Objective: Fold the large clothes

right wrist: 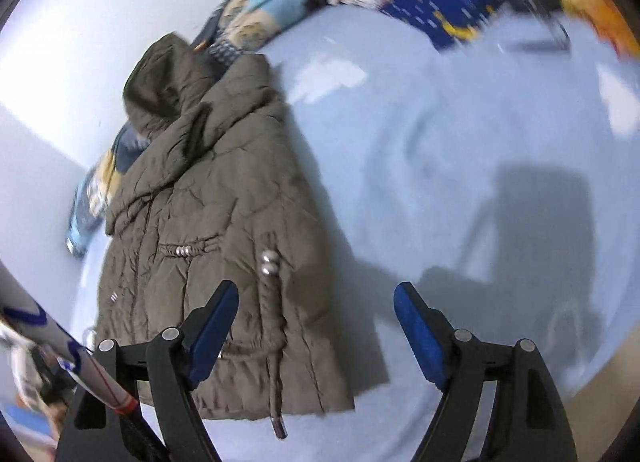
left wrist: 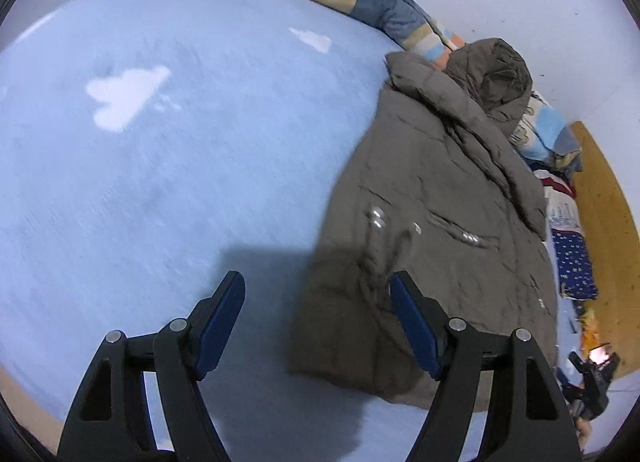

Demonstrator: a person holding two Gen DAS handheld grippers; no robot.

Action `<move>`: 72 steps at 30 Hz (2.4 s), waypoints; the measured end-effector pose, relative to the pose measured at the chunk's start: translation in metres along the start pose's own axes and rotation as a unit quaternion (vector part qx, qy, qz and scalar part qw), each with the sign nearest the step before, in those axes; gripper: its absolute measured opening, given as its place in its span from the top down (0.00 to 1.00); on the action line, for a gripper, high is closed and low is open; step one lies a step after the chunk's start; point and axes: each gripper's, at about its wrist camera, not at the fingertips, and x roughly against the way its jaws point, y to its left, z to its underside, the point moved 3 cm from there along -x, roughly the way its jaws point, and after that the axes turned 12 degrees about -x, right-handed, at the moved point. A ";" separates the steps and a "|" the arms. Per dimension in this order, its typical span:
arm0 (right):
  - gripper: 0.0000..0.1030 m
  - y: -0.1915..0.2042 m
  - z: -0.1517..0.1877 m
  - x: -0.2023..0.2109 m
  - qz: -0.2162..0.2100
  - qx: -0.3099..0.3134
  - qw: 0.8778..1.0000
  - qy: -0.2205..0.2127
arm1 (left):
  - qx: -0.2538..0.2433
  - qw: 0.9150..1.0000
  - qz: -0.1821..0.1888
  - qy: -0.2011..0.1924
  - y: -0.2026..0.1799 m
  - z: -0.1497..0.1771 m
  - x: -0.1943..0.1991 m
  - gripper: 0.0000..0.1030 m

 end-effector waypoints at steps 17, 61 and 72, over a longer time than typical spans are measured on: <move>0.18 -0.004 0.020 -0.027 -0.037 -0.060 0.996 0.048 | 0.016 0.999 0.030 0.022 -0.015 0.014 -0.032 0.28; 0.69 0.002 0.045 0.070 0.085 -0.006 0.985 -0.149 | -0.095 0.979 -0.113 -0.137 -0.060 0.031 0.049 0.49; 0.63 0.067 0.066 0.026 0.049 0.114 0.987 -0.102 | -0.254 0.955 -0.107 -0.105 -0.140 0.044 0.002 0.41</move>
